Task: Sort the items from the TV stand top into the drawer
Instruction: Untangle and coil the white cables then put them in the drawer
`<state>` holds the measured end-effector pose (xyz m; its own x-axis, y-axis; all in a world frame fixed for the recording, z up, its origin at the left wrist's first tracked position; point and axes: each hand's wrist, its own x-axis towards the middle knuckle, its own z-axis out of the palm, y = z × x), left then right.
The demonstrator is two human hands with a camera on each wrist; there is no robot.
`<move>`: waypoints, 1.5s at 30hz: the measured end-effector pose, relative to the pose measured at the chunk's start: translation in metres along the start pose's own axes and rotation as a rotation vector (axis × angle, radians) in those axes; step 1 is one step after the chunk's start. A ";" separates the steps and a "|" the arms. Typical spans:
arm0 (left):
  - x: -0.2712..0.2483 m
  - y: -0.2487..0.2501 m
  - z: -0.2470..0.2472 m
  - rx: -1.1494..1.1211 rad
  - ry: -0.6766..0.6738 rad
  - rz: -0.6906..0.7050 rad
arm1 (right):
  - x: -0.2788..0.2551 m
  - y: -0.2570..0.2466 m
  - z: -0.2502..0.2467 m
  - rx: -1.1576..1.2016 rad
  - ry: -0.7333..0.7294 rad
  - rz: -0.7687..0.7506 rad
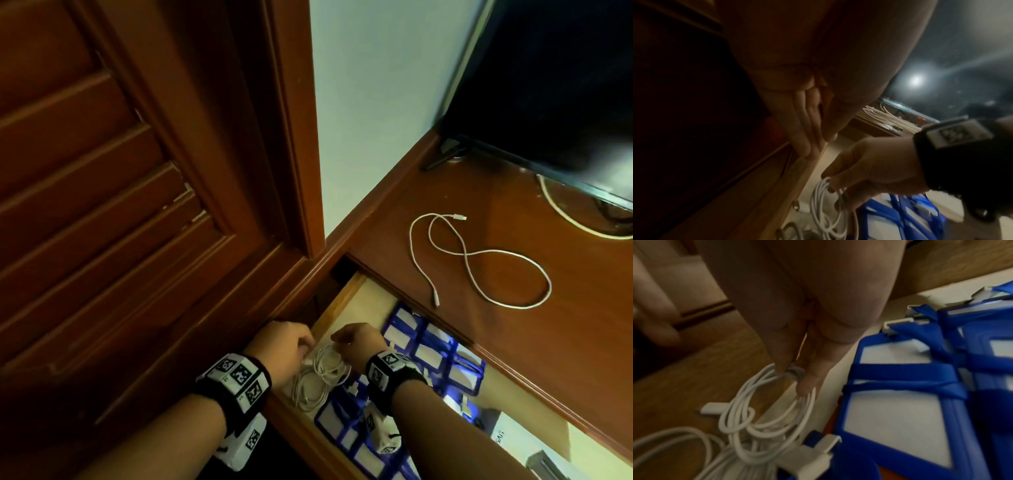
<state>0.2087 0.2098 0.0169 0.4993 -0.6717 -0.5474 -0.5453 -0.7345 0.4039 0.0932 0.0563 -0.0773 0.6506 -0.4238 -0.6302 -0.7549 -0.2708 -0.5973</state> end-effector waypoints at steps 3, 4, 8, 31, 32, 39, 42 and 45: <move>0.002 0.004 -0.006 -0.087 0.013 0.048 | 0.012 -0.002 0.001 -0.093 0.024 0.031; 0.004 0.008 -0.007 -0.108 0.017 0.067 | 0.015 -0.002 0.002 -0.113 0.031 0.028; 0.011 0.024 -0.010 -0.156 0.046 0.124 | 0.019 -0.006 -0.001 -0.158 0.000 0.000; 0.044 0.106 -0.051 -0.286 0.226 0.352 | -0.056 0.003 -0.168 -0.181 0.521 0.141; 0.045 0.115 -0.055 -0.254 0.232 0.377 | -0.068 -0.001 -0.177 -0.124 0.528 0.107; 0.041 0.218 -0.089 -0.031 0.004 0.628 | -0.206 -0.052 -0.260 0.083 0.477 -0.006; 0.035 0.265 -0.094 -0.206 0.048 0.809 | -0.267 -0.072 -0.290 0.480 0.564 -0.141; 0.022 0.305 -0.100 -0.509 -0.001 0.866 | -0.320 -0.076 -0.314 0.824 0.578 -0.264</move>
<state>0.1211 -0.0386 0.2015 0.0666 -0.9943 0.0831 -0.3673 0.0530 0.9286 -0.0836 -0.0591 0.3257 0.4839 -0.8455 -0.2259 -0.1626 0.1667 -0.9725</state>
